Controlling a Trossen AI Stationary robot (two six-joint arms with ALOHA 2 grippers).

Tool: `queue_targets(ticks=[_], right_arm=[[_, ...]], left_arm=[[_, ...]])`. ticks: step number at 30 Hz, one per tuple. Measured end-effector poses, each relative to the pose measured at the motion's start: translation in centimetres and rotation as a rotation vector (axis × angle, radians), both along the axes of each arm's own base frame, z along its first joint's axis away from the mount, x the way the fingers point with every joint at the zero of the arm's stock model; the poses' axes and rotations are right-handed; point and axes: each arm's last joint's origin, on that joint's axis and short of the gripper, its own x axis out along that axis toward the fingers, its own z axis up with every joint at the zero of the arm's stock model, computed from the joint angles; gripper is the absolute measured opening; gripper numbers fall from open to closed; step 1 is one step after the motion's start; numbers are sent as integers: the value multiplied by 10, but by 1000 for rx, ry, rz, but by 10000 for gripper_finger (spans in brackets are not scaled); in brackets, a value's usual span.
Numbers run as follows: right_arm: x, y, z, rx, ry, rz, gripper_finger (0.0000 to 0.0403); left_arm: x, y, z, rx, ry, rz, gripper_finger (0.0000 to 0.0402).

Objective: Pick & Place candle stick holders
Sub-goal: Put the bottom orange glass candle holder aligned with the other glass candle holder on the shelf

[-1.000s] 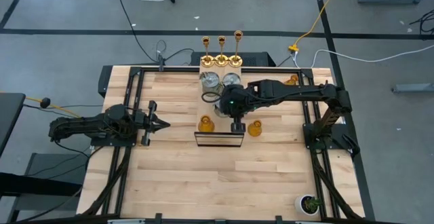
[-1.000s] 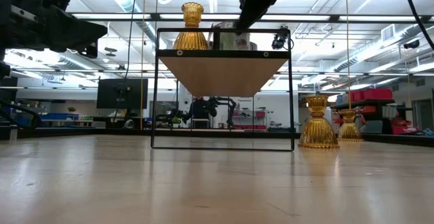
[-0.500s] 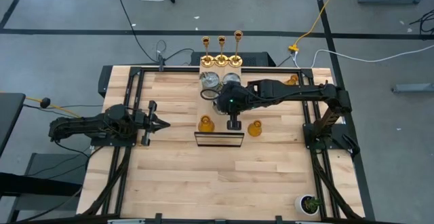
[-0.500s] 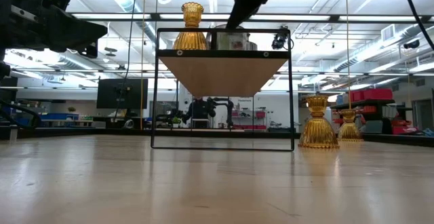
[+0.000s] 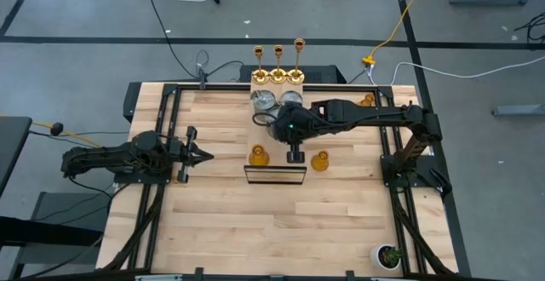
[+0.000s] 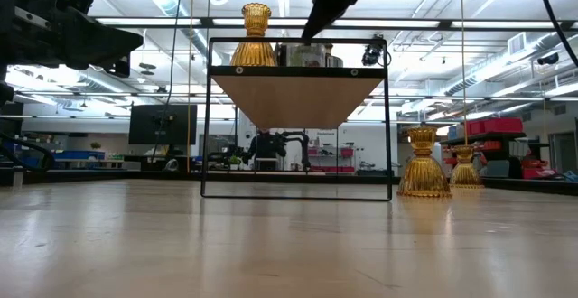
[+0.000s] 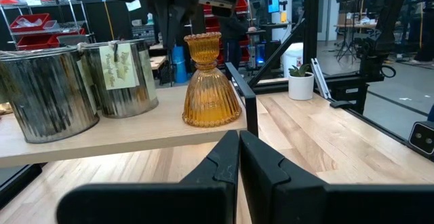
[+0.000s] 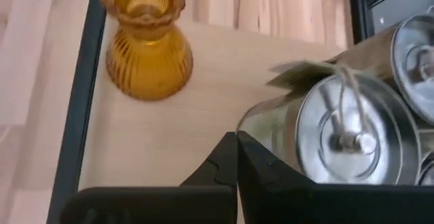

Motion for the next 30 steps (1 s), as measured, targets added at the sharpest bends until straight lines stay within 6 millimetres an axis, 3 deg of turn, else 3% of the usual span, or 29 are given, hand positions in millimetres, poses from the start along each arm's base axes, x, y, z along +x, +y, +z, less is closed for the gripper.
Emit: queue_targets(ticks=[6, 21, 26, 30], right_arm=[[-11, 1, 1, 21, 71, 8, 2], [-64, -7, 49, 87, -17, -132, 4], [-72, -8, 52, 115, -18, -181, 13], [-83, -7, 40, 115, 2, -180, 15]], left_arm=[[0, 0, 0, 0, 0, 0, 18], [0, 0, 0, 0, 0, 0, 18], [0, 0, 0, 0, 0, 0, 18], [0, 0, 0, 0, 0, 0, 18]])
